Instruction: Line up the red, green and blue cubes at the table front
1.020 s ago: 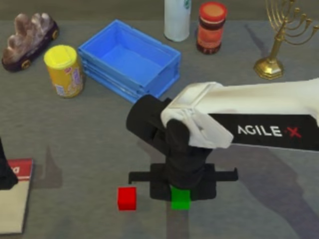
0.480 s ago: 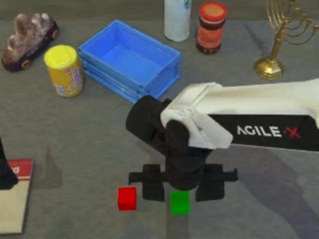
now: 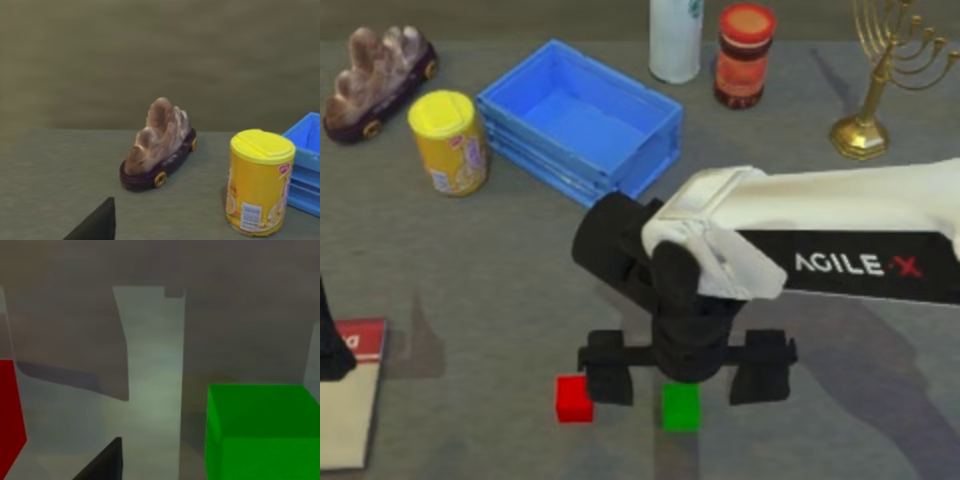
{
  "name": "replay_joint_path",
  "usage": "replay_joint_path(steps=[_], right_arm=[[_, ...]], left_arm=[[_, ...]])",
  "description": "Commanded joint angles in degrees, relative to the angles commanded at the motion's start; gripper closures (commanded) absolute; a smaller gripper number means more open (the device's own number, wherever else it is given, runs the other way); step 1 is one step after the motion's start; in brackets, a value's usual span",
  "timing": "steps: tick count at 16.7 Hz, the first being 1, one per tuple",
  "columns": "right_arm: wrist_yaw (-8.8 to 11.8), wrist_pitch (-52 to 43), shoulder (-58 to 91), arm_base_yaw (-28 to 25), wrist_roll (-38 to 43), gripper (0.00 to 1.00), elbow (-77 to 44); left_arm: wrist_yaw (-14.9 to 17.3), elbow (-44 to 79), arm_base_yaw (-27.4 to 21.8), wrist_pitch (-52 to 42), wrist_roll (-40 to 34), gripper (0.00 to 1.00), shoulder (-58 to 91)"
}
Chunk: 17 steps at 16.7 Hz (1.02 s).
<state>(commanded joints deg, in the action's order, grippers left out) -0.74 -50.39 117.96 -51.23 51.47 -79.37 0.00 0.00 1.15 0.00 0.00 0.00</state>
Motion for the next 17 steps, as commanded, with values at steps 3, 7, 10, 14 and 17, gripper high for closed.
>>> replay_joint_path(steps=[3, 7, 10, 14, 17], right_arm=[[0.0, -0.2, -0.08, 0.05, -0.02, 0.0, -0.19], [0.02, -6.61, -2.03, -0.25, 0.11, 0.0, -4.48], [0.06, -12.9, -4.15, -0.46, 0.06, 0.0, -8.34], [0.03, -14.35, -4.97, -0.48, -0.05, 0.0, -9.43], [0.03, -14.32, -4.47, 0.0, -0.78, 0.0, -9.65]], left_arm=[[0.0, 0.0, 0.0, 0.0, 0.0, 0.0, 0.0], [0.0, 0.0, 0.0, 0.0, 0.0, 0.0, 0.0], [0.0, 0.0, 0.0, 0.0, 0.0, 0.0, 0.0], [0.0, 0.0, 0.0, 0.0, 0.0, 0.0, 0.0], [0.0, 0.0, 0.0, 0.0, 0.0, 0.0, 0.0]])
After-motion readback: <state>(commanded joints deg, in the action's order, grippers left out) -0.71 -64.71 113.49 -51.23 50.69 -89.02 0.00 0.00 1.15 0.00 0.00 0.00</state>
